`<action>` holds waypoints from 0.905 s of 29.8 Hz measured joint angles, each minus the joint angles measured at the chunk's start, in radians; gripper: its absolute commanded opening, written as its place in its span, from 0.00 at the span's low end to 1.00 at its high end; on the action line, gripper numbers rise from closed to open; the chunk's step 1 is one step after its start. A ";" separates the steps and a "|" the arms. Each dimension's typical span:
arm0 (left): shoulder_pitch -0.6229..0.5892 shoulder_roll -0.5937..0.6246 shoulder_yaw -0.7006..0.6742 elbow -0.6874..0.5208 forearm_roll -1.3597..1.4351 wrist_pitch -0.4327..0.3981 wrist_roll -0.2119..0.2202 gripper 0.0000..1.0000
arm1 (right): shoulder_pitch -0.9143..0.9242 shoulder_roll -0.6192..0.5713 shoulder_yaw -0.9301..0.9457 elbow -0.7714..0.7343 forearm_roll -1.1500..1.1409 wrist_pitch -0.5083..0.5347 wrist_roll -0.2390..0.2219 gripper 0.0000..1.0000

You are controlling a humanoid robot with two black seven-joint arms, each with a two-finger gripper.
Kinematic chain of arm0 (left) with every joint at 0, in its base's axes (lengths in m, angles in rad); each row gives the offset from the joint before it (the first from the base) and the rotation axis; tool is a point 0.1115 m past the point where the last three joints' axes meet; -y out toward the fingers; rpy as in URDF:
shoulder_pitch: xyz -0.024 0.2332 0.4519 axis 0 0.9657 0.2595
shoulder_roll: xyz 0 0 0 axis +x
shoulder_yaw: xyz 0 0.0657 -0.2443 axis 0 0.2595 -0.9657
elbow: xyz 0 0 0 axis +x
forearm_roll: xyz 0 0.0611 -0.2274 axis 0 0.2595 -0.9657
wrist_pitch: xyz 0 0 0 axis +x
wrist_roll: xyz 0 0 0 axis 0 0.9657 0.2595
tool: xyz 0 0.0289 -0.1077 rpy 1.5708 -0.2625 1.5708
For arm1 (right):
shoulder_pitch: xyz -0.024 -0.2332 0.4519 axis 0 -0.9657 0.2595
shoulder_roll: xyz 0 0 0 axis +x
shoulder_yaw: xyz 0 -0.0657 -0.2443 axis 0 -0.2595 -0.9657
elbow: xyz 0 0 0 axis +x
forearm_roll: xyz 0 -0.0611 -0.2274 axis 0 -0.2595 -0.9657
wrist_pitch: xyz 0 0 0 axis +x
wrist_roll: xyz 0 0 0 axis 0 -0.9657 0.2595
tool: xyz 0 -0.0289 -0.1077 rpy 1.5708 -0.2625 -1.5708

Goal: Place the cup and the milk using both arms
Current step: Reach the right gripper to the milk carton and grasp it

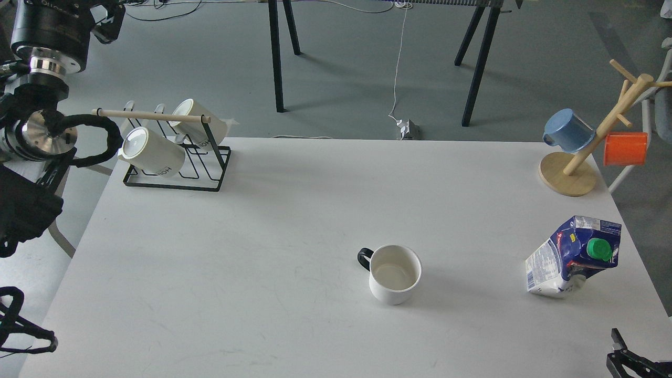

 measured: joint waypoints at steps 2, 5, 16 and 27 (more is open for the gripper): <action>0.024 0.000 -0.008 0.004 0.000 -0.003 0.001 1.00 | 0.007 0.018 -0.030 0.000 -0.001 0.000 0.001 0.99; 0.049 0.003 -0.011 0.007 0.000 -0.004 0.002 1.00 | 0.044 0.052 -0.065 0.003 -0.003 0.000 0.001 0.99; 0.057 0.030 -0.014 0.008 0.003 0.023 0.006 1.00 | 0.193 0.160 -0.151 -0.028 -0.036 0.000 0.004 0.99; 0.058 0.035 -0.011 0.008 0.005 0.025 0.022 1.00 | 0.209 0.202 -0.095 -0.032 -0.066 0.000 0.004 0.99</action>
